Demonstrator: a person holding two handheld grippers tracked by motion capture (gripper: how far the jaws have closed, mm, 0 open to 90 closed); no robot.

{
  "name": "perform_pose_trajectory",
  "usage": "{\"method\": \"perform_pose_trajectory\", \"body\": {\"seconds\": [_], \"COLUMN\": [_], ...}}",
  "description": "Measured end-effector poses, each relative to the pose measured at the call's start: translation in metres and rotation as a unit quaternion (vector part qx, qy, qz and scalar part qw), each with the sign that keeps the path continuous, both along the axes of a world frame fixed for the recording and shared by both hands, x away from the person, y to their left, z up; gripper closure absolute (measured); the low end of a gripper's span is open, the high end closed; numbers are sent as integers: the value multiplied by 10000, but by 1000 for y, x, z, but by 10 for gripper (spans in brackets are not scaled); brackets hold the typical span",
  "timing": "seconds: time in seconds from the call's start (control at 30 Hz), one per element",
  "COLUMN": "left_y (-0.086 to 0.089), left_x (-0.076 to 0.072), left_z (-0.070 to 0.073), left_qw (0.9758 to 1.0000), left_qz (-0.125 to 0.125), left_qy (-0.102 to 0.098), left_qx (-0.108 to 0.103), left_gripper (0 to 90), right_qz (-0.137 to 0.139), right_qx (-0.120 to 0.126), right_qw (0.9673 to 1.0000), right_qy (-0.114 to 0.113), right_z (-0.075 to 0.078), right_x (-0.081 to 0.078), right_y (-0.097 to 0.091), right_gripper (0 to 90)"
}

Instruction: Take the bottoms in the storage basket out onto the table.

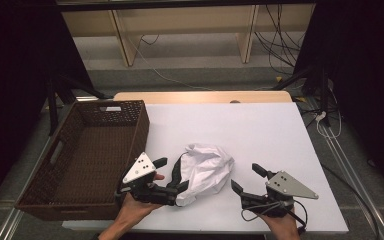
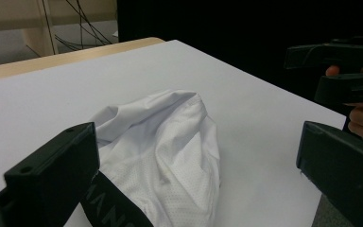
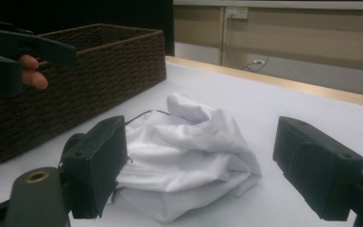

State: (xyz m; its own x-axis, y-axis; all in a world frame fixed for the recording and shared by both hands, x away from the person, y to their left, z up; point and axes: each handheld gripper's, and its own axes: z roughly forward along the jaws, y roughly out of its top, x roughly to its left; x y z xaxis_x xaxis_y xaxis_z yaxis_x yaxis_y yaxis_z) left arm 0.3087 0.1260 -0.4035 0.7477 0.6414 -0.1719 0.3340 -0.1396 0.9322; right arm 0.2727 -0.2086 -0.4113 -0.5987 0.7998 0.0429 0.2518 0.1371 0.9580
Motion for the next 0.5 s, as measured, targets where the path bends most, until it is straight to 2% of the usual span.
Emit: {"method": "perform_pose_trajectory", "body": {"seconds": [0.13, 0.27, 0.5], "left_y": [0, 1, 1], "left_x": [0, -1, -1], "left_z": [0, 1, -1], "left_qw": [10000, 9999, 9999], "left_qz": [20, 21, 66], "left_qy": [-35, -81, -97], "left_qx": [24, -91, -89], "left_gripper": [0, 0, 0], "right_qz": [-2, -5, -7], "right_qx": [0, 1, 2], "right_qw": [10000, 10000, 10000], "right_qy": [-16, -24, -23], "right_z": [0, 0, 0], "right_x": [0, 0, 0], "right_y": [0, 1, 0], "right_gripper": [193, 193, 194]}}
